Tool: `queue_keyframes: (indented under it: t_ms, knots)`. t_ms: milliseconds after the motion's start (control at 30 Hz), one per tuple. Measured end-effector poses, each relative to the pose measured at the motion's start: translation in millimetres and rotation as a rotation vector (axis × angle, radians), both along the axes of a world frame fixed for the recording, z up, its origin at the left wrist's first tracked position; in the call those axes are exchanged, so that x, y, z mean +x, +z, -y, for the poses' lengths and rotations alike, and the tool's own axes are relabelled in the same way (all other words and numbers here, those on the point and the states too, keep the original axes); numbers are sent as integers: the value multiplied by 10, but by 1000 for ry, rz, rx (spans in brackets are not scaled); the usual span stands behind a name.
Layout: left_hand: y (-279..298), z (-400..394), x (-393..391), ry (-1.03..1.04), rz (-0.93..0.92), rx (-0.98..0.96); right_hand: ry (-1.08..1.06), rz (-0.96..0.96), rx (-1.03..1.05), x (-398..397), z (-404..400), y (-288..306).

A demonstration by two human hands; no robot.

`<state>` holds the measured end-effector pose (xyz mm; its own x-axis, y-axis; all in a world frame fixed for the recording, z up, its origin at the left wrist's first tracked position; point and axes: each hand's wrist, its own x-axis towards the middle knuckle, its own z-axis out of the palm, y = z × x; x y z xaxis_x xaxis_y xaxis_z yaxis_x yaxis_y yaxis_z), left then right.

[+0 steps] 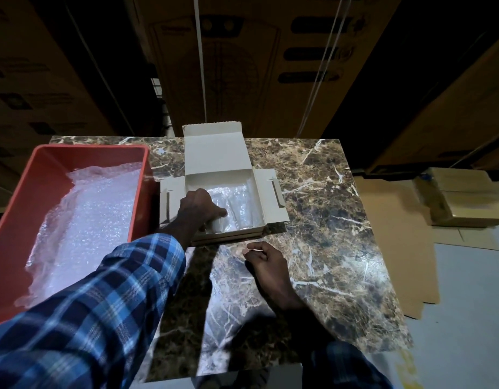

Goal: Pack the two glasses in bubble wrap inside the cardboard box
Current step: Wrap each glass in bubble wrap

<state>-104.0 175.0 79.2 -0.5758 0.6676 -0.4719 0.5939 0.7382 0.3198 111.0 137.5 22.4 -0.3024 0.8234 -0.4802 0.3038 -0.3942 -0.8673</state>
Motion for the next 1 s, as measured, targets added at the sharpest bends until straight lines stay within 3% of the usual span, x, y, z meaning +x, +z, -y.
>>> queue_keyframes:
  t_ms: [500, 1000]
  knots:
    - [-147, 33, 106, -193, -71, 50, 69, 42, 0, 105, -75, -100]
    - [-242, 46, 108, -105, -17, 147, 123, 104, 10, 100, -62, -122]
